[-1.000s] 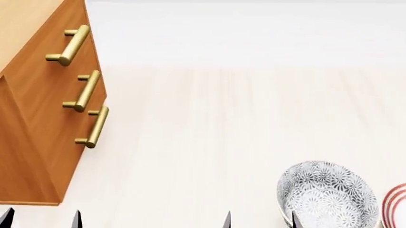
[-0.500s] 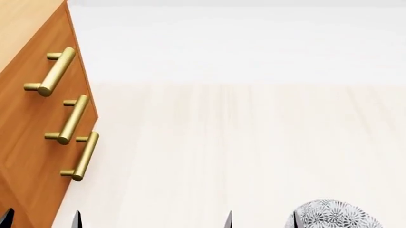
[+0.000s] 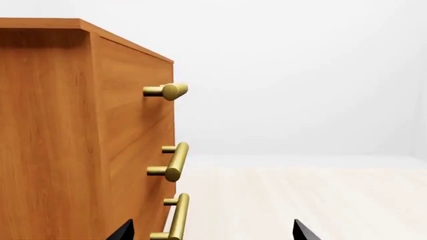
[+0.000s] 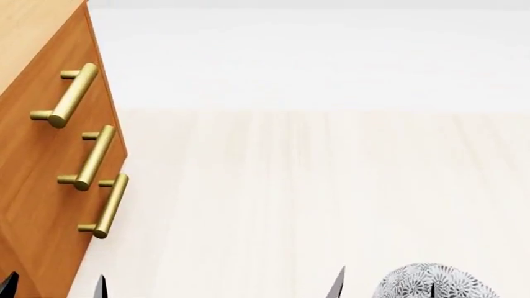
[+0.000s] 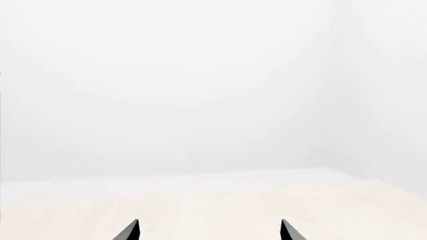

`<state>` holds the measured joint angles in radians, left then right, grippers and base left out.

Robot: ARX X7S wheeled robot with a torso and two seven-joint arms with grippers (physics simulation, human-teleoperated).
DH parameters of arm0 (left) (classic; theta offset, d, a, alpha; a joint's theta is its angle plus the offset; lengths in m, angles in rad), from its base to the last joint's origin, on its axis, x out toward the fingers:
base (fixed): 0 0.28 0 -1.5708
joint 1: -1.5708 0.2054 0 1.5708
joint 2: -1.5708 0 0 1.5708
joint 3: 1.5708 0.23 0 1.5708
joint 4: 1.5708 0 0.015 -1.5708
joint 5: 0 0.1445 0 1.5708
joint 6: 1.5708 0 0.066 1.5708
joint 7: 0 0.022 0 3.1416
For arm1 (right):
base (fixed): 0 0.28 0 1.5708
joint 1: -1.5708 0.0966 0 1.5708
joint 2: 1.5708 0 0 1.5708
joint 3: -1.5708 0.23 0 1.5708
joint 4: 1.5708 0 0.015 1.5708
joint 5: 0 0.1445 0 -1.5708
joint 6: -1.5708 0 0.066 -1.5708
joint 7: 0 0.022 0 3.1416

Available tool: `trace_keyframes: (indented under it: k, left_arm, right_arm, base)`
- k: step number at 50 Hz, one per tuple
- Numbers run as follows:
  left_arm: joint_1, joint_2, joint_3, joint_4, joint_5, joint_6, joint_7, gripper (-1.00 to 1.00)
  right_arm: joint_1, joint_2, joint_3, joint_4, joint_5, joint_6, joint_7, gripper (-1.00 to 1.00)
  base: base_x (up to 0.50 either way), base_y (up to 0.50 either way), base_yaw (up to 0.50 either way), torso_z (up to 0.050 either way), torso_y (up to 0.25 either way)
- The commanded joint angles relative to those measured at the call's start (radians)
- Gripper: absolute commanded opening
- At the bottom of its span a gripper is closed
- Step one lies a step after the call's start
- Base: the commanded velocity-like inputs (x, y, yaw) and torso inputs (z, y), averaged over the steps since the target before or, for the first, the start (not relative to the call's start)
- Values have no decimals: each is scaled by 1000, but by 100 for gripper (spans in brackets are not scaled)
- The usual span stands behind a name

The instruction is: Put the bowl on top of the cabinet.

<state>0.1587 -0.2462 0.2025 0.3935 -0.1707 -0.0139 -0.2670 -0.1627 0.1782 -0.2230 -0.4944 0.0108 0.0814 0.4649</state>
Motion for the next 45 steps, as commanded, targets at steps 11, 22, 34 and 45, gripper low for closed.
trace_keyframes:
  k: [11,22,34,45]
  left_arm:
    - [-3,-14,16,-4,-9,3,-15,100]
    - [-8,-21,19,-7,-16,5,-23,100]
    - [-8,-27,23,-1,-20,4,-34,100]
    - [-3,-32,25,2,-24,8,-40,100]
  right_arm:
    - [-89,-21,82,-116,70,-107,104,100]
    - [-159,-27,191,-73,304,-334,89,100]
    - [-182,-32,205,-52,342,-429,75,100]
    - [-212,-68,251,-16,428,-531,102,100]
  base:
    - [0,0,0,0,0]
    - [0,0,0,0,0]
    - [0,0,0,0,0]
    - [0,0,0,0,0]
